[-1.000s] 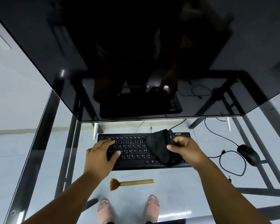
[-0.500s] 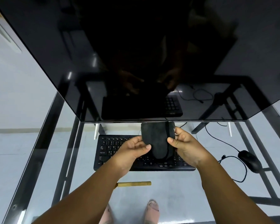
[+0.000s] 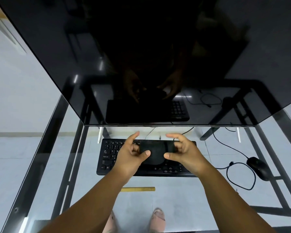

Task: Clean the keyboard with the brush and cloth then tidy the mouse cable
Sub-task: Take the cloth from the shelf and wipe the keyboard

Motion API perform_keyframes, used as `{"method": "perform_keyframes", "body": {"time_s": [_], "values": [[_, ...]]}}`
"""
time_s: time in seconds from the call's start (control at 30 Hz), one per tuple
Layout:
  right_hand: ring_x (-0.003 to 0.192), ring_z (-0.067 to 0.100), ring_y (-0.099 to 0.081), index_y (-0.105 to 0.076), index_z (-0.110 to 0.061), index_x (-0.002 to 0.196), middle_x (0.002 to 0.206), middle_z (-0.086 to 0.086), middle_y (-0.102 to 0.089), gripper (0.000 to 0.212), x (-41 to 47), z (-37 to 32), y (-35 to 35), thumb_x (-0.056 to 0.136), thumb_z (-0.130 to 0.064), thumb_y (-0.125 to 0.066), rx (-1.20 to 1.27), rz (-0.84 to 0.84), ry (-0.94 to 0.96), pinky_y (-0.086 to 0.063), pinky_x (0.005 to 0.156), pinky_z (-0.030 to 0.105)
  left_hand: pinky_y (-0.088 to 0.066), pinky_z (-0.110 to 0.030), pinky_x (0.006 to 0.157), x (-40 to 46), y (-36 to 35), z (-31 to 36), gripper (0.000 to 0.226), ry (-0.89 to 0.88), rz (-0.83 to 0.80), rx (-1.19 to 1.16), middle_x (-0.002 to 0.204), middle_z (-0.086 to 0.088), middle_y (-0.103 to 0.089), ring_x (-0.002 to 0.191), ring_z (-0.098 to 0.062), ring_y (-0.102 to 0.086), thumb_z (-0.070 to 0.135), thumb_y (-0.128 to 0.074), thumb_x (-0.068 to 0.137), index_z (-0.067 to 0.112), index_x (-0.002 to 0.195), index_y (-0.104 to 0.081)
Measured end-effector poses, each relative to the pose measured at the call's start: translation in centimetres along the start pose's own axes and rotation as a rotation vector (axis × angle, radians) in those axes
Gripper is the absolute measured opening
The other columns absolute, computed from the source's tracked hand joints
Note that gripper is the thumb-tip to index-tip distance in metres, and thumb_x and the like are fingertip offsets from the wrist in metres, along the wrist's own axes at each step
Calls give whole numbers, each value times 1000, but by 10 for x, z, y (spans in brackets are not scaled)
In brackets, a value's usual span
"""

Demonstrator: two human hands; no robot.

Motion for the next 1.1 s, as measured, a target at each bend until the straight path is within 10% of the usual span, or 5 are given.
{"method": "perform_keyframes", "body": {"time_s": [0.3,0.43,0.6,0.77,1.1], "values": [[82,12,-65,-68,-21,100,92,-4,-68,20,19,22,-5,83,-28,-76,-374,75,-113,-49,66,20,-40,-15,57,18,1,-17,22,96,-97,602,76,7,-63,69,-5,-58,27,-75,84,17,102,-70],[95,18,-58,-67,-19,102,106,2,-56,23,34,32,-7,85,-33,-74,-505,185,-128,-41,77,23,-40,-24,60,27,7,-19,27,20,-31,775,76,10,-58,71,-9,-56,42,-71,84,21,100,-69],[120,18,-46,-53,-26,133,126,-3,-49,49,28,10,-13,87,-32,-69,-645,405,124,-41,101,29,-45,-37,91,31,19,-13,41,-195,111,907,114,4,-55,107,-18,-54,51,-60,88,27,121,-60],[148,15,-13,-24,-50,147,159,-17,-18,64,25,23,-61,89,-60,-48,-931,-20,302,-20,113,44,-20,-40,115,23,49,-16,56,-318,116,1042,154,6,-35,141,-16,-31,46,-45,96,27,147,-35],[101,21,-51,-37,-38,144,111,1,-46,64,32,26,-63,86,-40,-65,-1030,245,279,-50,92,41,7,-43,120,38,98,-58,138,-187,-192,1287,160,11,20,146,-10,21,84,-63,55,26,153,14]]}}
Point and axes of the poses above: each hand's wrist, its own x-axis towards the middle knuckle, its own y-axis out of the back of the hand, z = x × y, the point moved 9 cm from there along x, towards the middle knuckle
